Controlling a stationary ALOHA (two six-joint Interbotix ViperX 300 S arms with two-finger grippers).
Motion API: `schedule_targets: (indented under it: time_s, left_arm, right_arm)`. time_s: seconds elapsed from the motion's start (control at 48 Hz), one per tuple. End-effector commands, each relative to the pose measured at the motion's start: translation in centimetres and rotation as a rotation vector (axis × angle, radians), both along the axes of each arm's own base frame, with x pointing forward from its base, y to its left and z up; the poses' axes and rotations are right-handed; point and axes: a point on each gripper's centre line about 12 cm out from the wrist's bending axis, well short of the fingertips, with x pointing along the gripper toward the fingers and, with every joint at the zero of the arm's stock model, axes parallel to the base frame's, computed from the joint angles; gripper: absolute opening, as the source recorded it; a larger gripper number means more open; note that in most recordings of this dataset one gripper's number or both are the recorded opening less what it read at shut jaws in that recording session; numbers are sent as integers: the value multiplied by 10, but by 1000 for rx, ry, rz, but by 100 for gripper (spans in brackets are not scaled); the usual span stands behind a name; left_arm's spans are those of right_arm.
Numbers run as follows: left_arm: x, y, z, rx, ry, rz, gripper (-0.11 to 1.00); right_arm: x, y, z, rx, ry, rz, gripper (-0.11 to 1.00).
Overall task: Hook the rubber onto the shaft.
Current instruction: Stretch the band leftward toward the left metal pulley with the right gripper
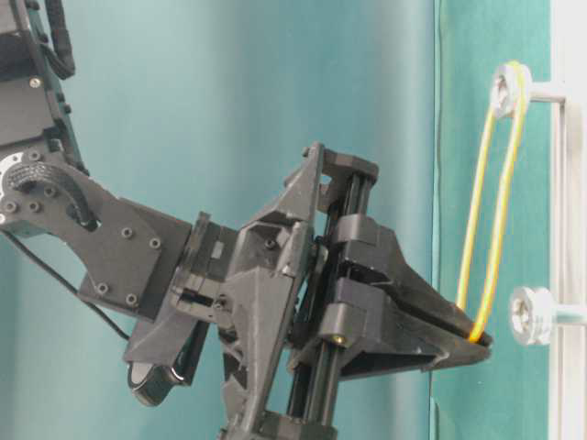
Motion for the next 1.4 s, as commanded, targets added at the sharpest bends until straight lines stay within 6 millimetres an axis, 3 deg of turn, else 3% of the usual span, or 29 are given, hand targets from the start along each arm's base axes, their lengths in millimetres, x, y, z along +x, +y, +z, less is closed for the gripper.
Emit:
schedule_targets:
  time_s: [0.0, 0.563, 1.376]
  left_arm:
    - [4, -1, 10, 3, -25, -3, 0]
    - [3, -1, 11, 1, -28, -3, 0]
    - [3, -1, 11, 1, -31, -3, 0]
  right_arm:
    - [5, 0, 18, 3, -54, 0, 6]
    - [11, -4, 7, 11, -66, -17, 6]
    - [22, -10, 7, 13, -97, -26, 6]
